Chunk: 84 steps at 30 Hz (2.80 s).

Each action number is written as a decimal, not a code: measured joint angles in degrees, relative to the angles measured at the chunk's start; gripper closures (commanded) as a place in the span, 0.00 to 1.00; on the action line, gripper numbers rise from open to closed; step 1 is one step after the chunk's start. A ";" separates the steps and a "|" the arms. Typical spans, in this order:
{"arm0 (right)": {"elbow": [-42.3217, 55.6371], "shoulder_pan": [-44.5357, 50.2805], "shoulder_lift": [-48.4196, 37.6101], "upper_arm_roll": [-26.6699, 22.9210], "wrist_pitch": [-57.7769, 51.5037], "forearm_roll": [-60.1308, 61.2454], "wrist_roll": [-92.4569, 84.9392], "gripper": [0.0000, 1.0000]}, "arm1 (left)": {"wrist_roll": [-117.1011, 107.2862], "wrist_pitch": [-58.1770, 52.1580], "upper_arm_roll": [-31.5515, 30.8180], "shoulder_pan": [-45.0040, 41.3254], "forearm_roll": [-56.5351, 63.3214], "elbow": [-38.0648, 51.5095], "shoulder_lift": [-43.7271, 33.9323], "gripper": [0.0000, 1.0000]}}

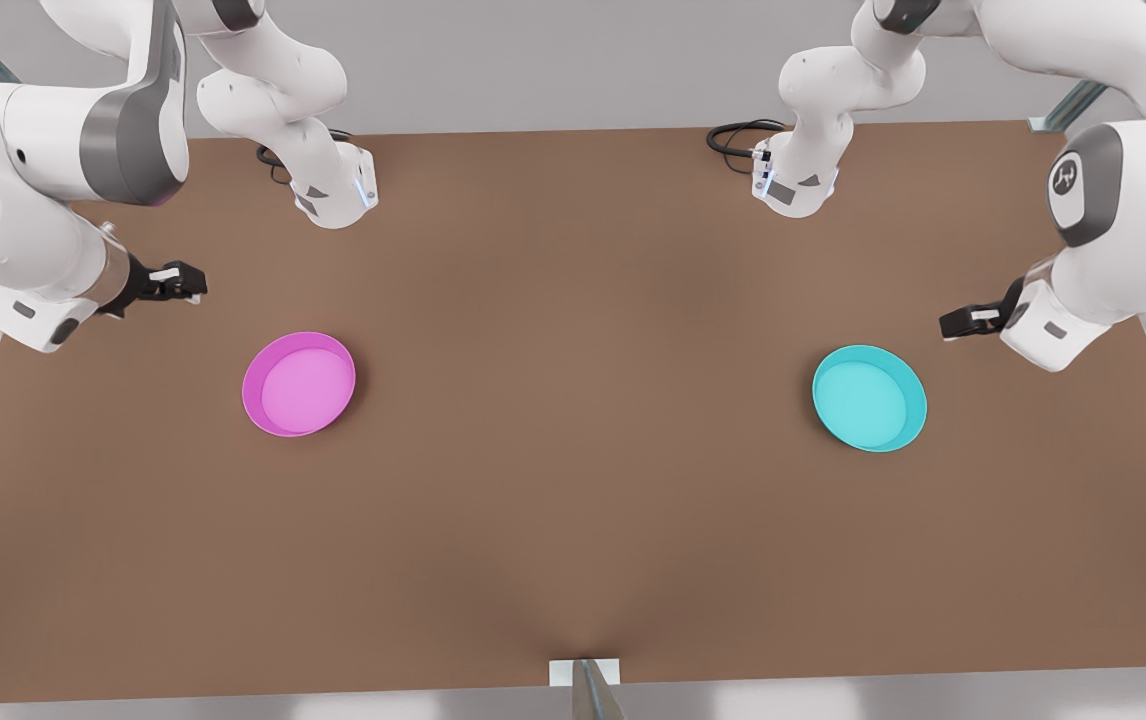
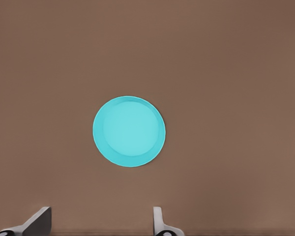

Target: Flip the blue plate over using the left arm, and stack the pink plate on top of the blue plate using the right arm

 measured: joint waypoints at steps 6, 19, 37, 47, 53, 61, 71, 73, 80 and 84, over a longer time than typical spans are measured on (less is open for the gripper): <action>-0.04 -0.04 0.14 -0.09 0.76 0.12 -2.14 0.00 | -1.10 11.94 4.19 0.49 -2.65 -15.74 6.15 0.00; -0.27 -0.03 0.33 -0.09 1.10 0.22 -4.91 0.00 | 27.62 40.19 15.14 9.39 -23.43 -29.01 21.90 0.00; -0.20 -0.01 1.17 -0.10 1.15 0.32 -6.57 0.00 | 46.09 41.48 14.45 8.92 -24.10 -31.04 23.10 0.26; -0.19 -0.09 1.23 -0.10 1.19 0.33 -7.00 0.00 | 48.79 42.77 13.63 8.85 -24.70 -30.92 23.31 0.51; -0.24 -0.09 1.23 -0.10 1.19 0.33 -7.17 0.00 | 49.83 43.15 13.55 8.28 -24.91 -30.80 23.46 0.60; -0.18 -0.09 1.53 -0.10 1.20 0.32 -7.36 0.00 | 50.72 44.52 13.55 7.78 -24.81 -30.70 23.88 0.78; -0.18 -0.09 1.81 -0.10 1.21 0.37 -7.49 0.00 | 46.66 40.01 13.40 0.34 -16.75 -18.14 18.83 0.79; -0.21 -0.10 1.84 -0.10 1.21 0.39 -7.51 0.00 | 43.31 34.35 13.47 -3.50 -12.32 -7.97 18.49 0.79; -0.07 -1.40 2.27 -0.19 1.27 1.62 -7.70 0.00 | 24.03 17.99 14.19 -30.46 11.31 10.21 19.61 0.79; 0.01 -1.43 2.28 -0.19 1.40 1.87 -7.84 0.00 | 12.85 13.08 33.34 -54.48 25.57 12.57 25.03 0.79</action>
